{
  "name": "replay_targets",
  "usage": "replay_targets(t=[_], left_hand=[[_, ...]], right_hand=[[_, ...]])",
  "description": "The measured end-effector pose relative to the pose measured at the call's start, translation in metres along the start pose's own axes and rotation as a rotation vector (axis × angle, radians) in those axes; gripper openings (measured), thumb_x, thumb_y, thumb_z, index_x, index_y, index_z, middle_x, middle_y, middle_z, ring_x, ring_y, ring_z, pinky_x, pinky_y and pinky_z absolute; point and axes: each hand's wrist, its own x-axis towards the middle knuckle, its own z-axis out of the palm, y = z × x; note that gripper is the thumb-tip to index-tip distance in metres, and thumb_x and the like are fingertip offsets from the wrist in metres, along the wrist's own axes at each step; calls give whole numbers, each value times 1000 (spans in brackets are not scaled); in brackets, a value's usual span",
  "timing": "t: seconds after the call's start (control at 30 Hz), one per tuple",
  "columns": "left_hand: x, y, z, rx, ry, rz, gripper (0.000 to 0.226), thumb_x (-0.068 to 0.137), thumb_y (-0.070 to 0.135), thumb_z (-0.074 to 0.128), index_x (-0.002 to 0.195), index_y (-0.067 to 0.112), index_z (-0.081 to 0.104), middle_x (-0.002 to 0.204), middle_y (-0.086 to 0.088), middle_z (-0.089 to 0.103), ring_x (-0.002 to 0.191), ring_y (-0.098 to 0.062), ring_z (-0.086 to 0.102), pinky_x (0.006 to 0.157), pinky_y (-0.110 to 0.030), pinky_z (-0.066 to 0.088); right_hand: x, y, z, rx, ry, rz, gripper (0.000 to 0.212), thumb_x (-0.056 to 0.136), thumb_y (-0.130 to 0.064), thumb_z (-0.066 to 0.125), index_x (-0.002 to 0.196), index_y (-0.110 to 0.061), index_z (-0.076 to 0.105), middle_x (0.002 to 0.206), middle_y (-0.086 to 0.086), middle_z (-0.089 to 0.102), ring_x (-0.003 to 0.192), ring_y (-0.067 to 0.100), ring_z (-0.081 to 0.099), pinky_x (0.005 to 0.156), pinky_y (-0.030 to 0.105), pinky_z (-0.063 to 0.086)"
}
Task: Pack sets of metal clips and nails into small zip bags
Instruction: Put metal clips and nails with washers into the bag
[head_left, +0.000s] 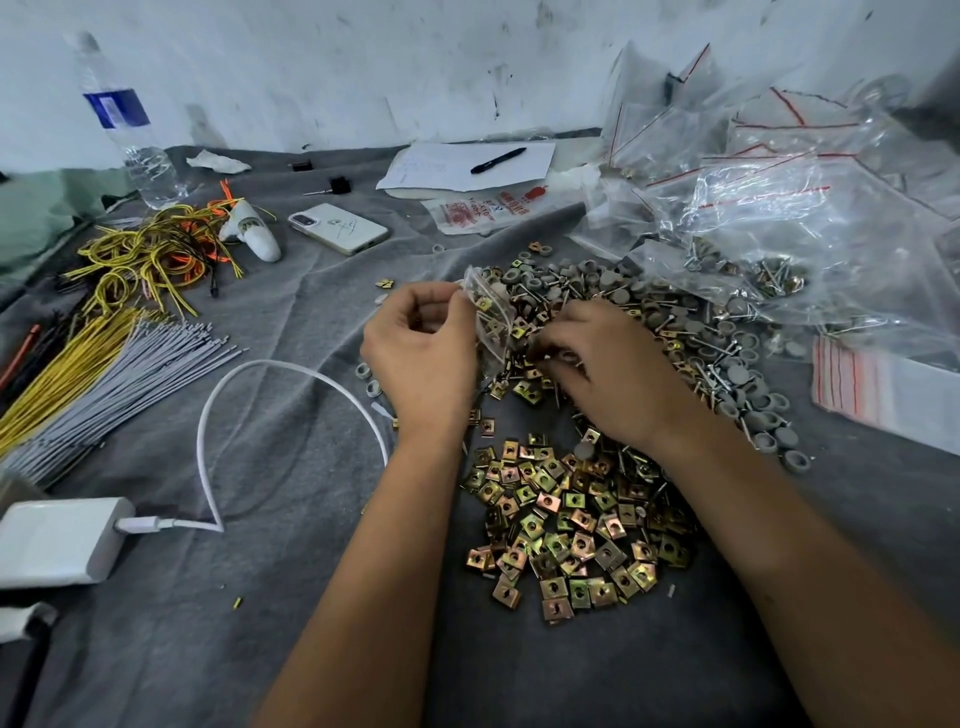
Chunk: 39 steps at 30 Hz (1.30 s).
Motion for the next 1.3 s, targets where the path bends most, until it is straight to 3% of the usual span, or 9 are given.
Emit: replay_targets(t=[0.2,0.37,0.53,0.63,0.77,0.9,1.07,1.3], left_hand=[[-1,-1,1,20,-29,-12,7,83,9,72,81,15,76,77,-8,75,72,-31,70,71,-50,63],[-2,-2,2,27,-31,-26,10,83,10,72,79,18,76,76,-8,75,73,-32,71,71,-49,62],[0,-4,2,19,-15,-25,9,83,10,71,79,17,75,76,-10,74,69,-25,68,68,-46,61],[0,-4,1,24,-19,-26,7,83,10,71,81,15,76,77,-9,75,69,-23,68,67,-43,60],[0,-5,2,59,-153,-31,10,84,5,73,81,14,75,73,-7,75,64,-21,68,60,-35,57],[-6,-4,6,169,-319,24,10,84,3,74,81,12,75,66,-2,73,57,-9,64,51,-21,50],[-6,-5,7,145,-310,3,13,84,2,73,79,14,75,65,2,72,57,-5,64,53,-19,50],[-4,-4,5,69,-285,-70,7,86,2,73,84,8,76,66,-7,72,56,-14,63,54,-25,50]], right_hand=[[6,-6,2,-127,-151,86,33,97,-34,65,126,-18,66,116,3,51,118,25,46,95,46,50],[2,-6,5,-157,-152,42,25,101,-30,59,118,-11,65,116,4,55,116,22,44,98,38,44],[0,-8,0,194,38,124,9,101,-14,60,107,-11,67,101,-1,67,92,13,62,78,25,48],[-2,-10,-5,405,116,139,15,97,-12,69,110,-14,74,97,-6,74,88,1,68,78,11,51],[-3,-13,-10,600,221,162,10,89,-15,78,99,-17,77,87,-10,75,84,6,72,77,26,60],[-4,-14,-13,571,341,99,10,84,-16,84,91,-15,77,83,-10,75,76,7,72,70,21,58],[-4,-13,-10,381,292,21,17,82,-9,84,97,-15,80,92,-9,75,85,1,69,80,22,58],[-4,-12,-9,479,354,-8,19,88,-6,78,105,-13,76,98,-4,75,92,8,72,79,32,62]])
